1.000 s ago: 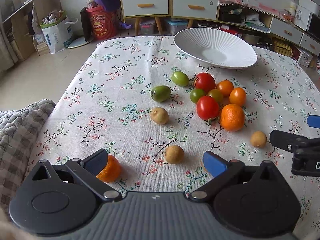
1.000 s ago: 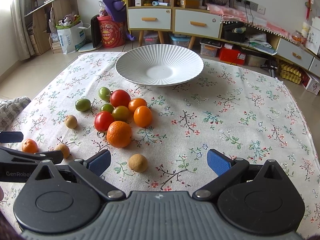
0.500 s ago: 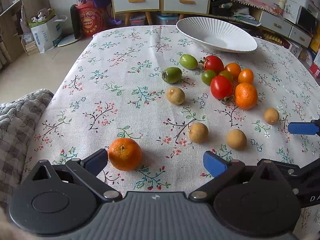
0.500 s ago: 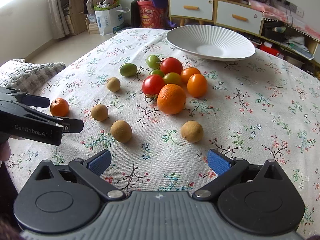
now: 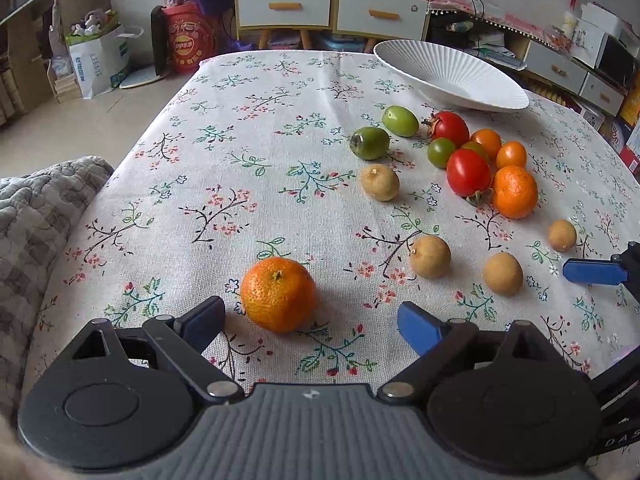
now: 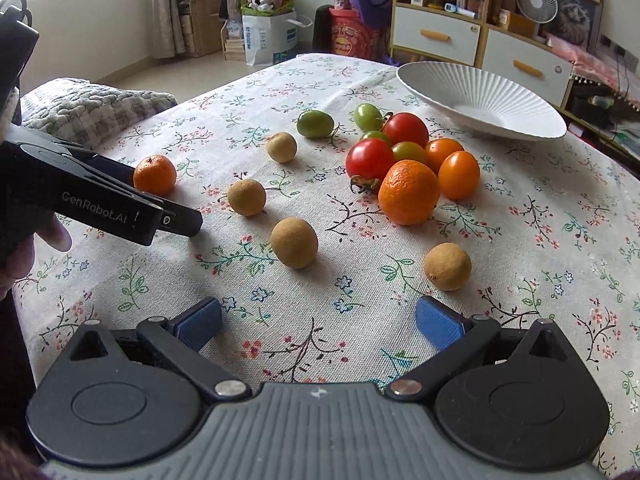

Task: Organize fruits
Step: 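Close the left tool on the tangerine while the right tool grasps a brown round fruit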

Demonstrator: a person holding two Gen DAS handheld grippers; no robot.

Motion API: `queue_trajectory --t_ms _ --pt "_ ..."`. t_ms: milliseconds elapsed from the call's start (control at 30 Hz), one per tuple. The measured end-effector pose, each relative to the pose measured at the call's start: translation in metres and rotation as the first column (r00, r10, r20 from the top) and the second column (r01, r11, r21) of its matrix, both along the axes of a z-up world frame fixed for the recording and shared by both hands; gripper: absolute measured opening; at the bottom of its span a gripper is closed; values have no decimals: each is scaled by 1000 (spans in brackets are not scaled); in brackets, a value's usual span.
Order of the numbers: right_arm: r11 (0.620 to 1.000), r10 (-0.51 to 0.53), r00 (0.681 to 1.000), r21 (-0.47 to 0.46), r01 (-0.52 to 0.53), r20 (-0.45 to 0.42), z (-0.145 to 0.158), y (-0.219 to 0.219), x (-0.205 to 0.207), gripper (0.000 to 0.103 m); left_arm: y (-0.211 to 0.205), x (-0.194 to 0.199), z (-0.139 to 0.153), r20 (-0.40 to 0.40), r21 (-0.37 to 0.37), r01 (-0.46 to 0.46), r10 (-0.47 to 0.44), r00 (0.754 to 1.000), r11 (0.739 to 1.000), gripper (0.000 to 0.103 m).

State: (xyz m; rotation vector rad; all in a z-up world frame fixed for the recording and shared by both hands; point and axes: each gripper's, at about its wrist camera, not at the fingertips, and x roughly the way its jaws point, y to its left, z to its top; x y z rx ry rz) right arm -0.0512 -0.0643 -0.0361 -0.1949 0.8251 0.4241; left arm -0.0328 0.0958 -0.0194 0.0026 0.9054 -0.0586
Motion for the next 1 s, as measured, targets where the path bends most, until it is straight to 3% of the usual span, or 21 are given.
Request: queue_trajectory --t_ms 200,433,667,867,933,1000 --pt "1000 -10 998 20 9 61 -4 0 -2 103 2 -5 1 37 -4 -25 25 999 1000 71" --pt "999 1 995 36 -4 102 -6 2 2 102 7 -5 3 58 -17 -51 52 997 999 48" --pt "998 38 991 37 -43 129 -1 9 5 64 12 -4 3 63 -23 -71 72 995 997 30" --pt "996 91 982 -5 -91 163 3 19 3 33 12 -4 4 64 -19 -73 74 995 997 28" --pt "996 94 982 -13 -93 164 4 21 3 24 12 -4 4 61 -23 -77 78 995 997 28" --pt "996 90 982 -18 -88 166 5 21 5 24 14 -3 5 55 -34 -83 85 995 996 28"
